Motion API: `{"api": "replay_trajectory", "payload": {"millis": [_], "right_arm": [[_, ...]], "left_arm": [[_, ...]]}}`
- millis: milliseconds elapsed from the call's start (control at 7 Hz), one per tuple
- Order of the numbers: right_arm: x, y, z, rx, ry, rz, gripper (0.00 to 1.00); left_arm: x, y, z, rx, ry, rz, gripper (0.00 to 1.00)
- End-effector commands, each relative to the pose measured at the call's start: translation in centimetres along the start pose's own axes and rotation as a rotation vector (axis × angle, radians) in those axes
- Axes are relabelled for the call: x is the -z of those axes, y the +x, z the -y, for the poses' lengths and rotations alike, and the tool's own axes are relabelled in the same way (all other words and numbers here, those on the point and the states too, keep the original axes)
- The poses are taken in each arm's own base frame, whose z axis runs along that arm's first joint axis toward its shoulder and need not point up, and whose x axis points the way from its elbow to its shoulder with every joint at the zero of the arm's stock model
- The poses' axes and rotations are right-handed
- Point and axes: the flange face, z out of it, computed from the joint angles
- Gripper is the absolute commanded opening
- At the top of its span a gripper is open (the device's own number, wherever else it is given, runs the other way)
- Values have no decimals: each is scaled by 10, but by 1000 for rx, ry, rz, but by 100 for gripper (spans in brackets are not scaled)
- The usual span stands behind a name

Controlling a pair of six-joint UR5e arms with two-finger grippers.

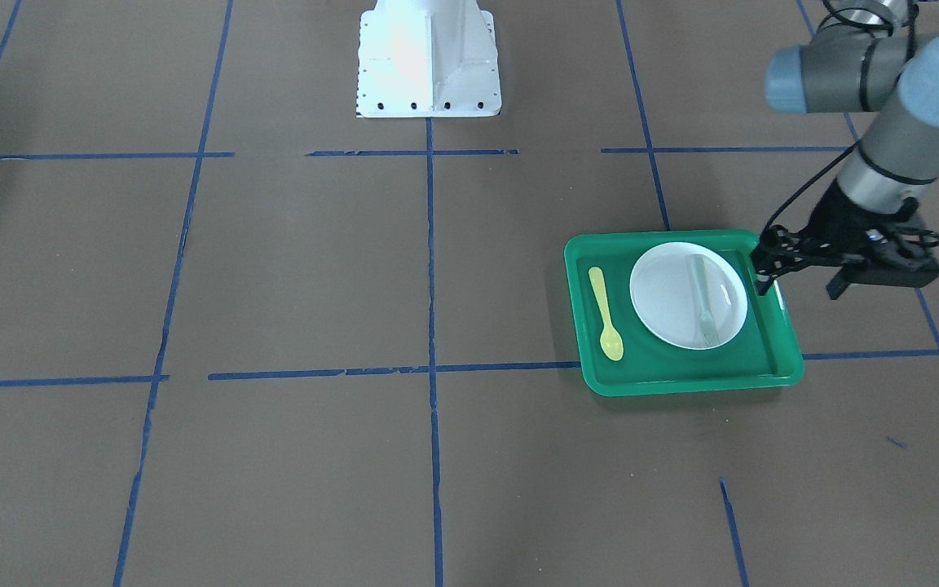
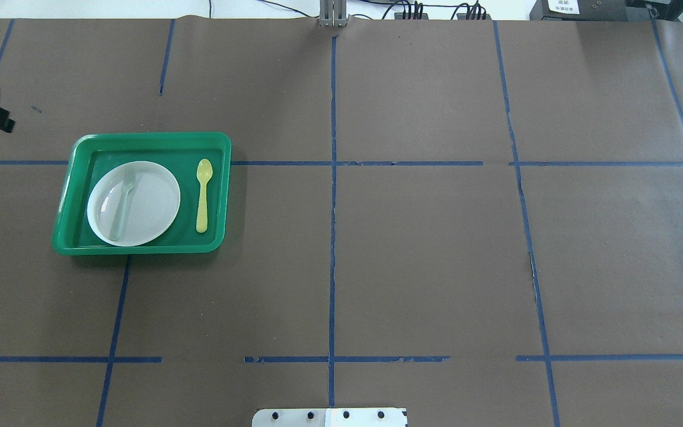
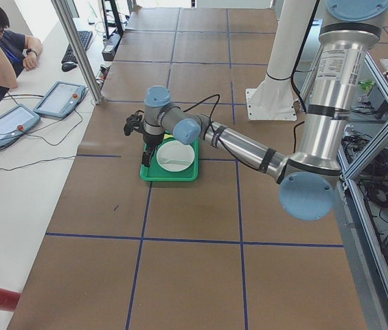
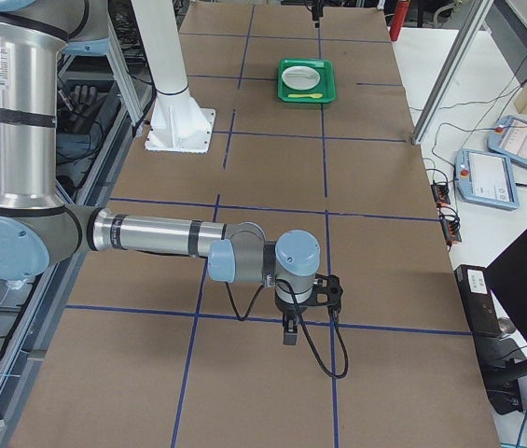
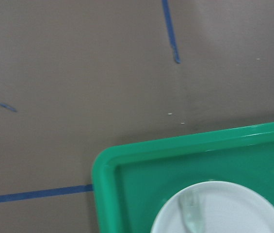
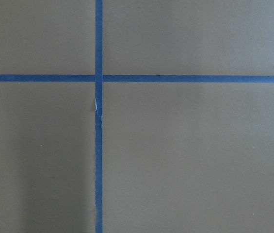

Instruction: Place spoon

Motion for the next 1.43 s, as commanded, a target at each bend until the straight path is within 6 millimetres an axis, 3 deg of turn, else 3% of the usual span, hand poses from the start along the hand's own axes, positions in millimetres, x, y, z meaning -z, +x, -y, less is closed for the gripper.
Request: {"api": "replay_trajectory", "payload": {"millis": [0,143,286,429,857,1000,1286], "right_arm": [[0,0,-1,0,0,0,100],[0,0,-1,0,0,0,100],[0,0,0,1,1,0,100],[0,0,0,0,0,0,100],[0,0,0,1,1,0,100],[0,0,0,-1,-1,0,100],[0,0,0,0,0,0,100]], "left_arm": [[25,-126,-74,-16,-35,-27,100],[18,-166,-108,-33,-71,-46,100],[28,-197,-130,-14,-92,-36,100],[34,-218,-148,-14,-118,-34,100],[35,-225,-156,2,-134,-35,100],[26,-230,-160,18,-152,-32,100],[35,-225,-148,-5,-129,-28,100]]}}
